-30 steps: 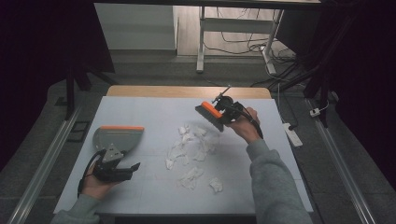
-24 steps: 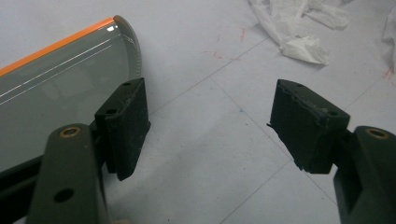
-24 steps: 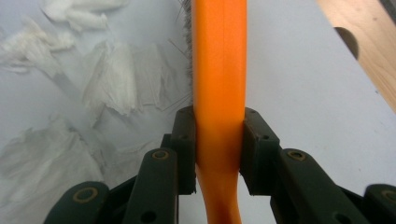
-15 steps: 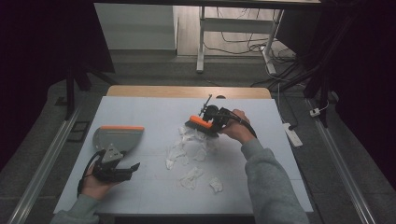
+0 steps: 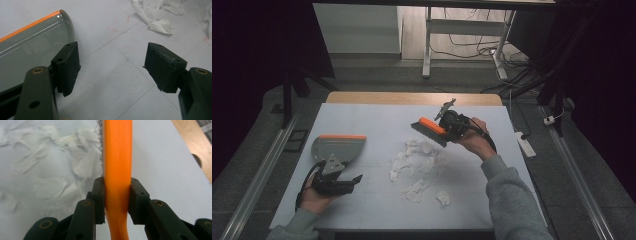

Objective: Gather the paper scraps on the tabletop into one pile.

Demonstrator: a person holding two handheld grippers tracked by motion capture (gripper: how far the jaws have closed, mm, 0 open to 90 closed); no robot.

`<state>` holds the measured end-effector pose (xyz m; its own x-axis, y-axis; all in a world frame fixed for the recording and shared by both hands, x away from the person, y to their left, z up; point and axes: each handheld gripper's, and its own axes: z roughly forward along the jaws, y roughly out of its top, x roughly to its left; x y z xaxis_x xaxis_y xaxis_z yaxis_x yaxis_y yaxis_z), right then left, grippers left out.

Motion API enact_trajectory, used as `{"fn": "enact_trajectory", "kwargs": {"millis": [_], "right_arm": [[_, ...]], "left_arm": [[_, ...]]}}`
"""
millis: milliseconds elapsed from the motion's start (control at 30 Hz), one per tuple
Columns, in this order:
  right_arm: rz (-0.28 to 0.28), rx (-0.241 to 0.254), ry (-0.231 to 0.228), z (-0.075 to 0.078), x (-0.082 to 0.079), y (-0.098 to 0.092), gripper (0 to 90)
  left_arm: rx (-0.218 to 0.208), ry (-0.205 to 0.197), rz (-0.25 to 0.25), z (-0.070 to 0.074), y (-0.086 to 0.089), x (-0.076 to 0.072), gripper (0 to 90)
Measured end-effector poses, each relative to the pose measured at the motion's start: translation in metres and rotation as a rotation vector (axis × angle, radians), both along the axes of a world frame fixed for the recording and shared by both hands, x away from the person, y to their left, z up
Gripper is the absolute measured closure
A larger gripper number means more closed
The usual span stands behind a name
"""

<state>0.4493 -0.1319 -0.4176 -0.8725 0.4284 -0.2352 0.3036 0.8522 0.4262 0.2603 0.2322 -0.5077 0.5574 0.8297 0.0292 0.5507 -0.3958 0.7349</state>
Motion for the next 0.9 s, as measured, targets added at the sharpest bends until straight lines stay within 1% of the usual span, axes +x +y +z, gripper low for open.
{"fn": "enact_trajectory", "kwargs": {"millis": [67,167,233,367,600,733,767,833,867,900], "right_arm": [[-0.017,0.007,-0.005,-0.002,0.004,0.0,69.7],[-0.036,-0.001,-0.021,-0.007,0.009,0.003,69.6],[-0.044,0.003,-0.02,-0.01,0.014,0.006,69.6],[-0.048,-0.024,-0.018,-0.019,0.026,0.017,69.7],[-0.015,-0.082,-0.019,-0.029,0.04,0.041,69.7],[-0.001,-0.109,-0.005,-0.035,0.045,0.053,69.8],[0.001,-0.106,0.005,-0.035,0.045,0.056,69.8],[0.027,-0.121,0.024,-0.036,0.042,0.061,69.8],[0.043,-0.131,0.022,-0.036,0.04,0.062,69.8],[0.049,-0.137,0.03,-0.037,0.037,0.064,69.9]], "left_arm": [[-0.003,0.001,0.0,0.0,0.0,0.0,29.2],[-0.002,0.002,0.001,-0.001,0.001,0.001,29.2],[-0.001,0.002,0.001,-0.001,0.001,0.001,29.2],[-0.003,-0.001,0.005,0.0,0.001,0.0,29.2],[-0.006,0.001,0.002,-0.001,0.002,0.001,29.3],[-0.008,-0.002,0.002,0.0,0.002,0.0,29.3],[-0.008,-0.002,0.001,-0.001,0.002,0.0,29.3],[-0.006,0.0,0.0,-0.001,0.002,0.0,29.3],[-0.006,0.0,0.0,-0.001,0.002,0.0,29.3],[-0.006,0.0,0.001,-0.001,0.002,0.0,29.3]]}}
